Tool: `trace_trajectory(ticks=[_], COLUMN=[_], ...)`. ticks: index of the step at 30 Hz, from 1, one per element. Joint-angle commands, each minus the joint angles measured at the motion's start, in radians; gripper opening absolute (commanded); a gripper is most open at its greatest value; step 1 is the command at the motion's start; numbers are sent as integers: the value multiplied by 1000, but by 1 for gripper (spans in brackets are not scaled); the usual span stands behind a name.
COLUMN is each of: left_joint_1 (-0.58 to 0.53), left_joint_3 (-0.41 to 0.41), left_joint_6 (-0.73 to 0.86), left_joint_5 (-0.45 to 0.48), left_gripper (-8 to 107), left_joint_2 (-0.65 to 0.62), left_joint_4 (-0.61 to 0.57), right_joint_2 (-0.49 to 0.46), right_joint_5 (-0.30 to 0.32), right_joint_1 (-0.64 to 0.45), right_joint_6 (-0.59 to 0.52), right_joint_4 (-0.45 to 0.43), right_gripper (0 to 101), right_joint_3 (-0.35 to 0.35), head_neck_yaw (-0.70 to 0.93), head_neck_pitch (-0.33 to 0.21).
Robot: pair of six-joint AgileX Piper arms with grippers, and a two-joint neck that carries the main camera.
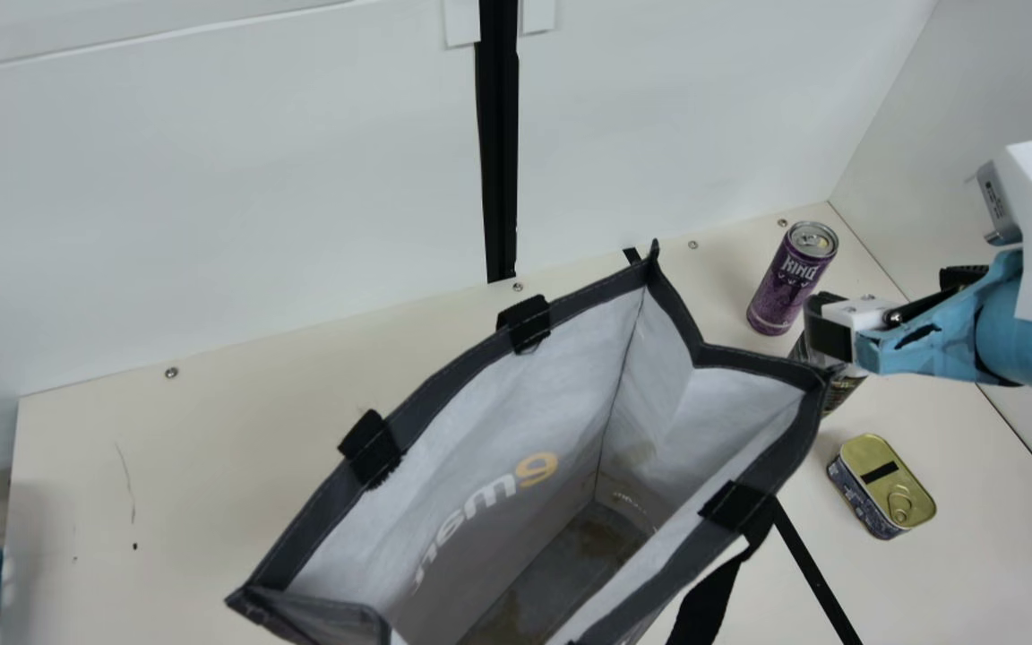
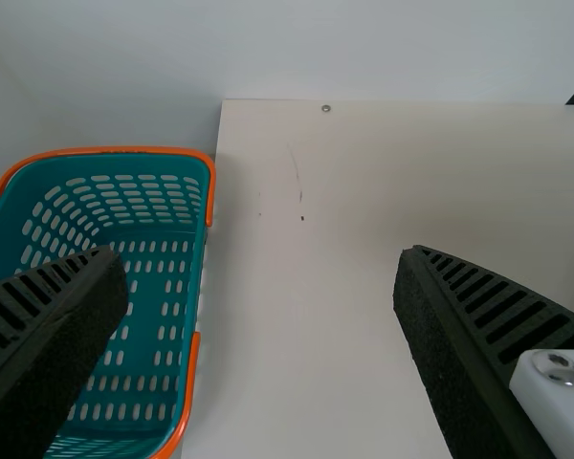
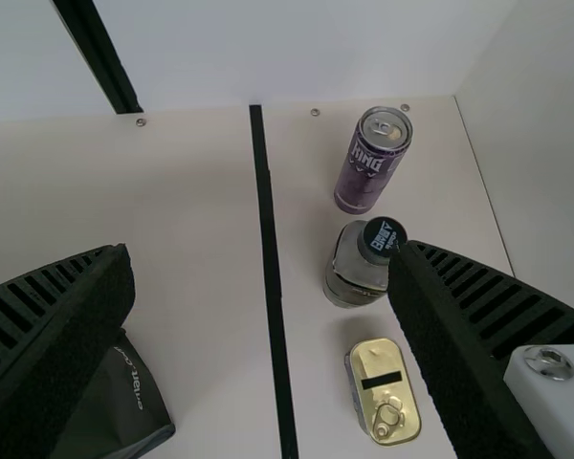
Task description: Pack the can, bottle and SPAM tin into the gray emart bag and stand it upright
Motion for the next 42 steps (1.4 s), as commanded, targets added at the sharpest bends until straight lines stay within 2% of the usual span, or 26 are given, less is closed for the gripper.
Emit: trace_trajectory(ticks=[1,33,42], left_joint_1=[0,-1,-6], left_joint_3=[0,0,-25], left_joint_6=[0,-1,29], left_joint_5=[0,-1,-48], left_gripper=[90,90,90], left_joint_2=[0,1,41], left_joint_4=[0,1,-13], right_joint_2=[0,0,0], right_joint_5=[0,0,0], right_joint_1=[0,0,0], right_joint_6=[0,0,0], right_joint_4=[0,0,0], right_gripper=[95,95,95], right_joint_3=[0,0,0], head_neck_yaw=[-2,-2,-2], head_neck_pitch=[-23,-23,-23])
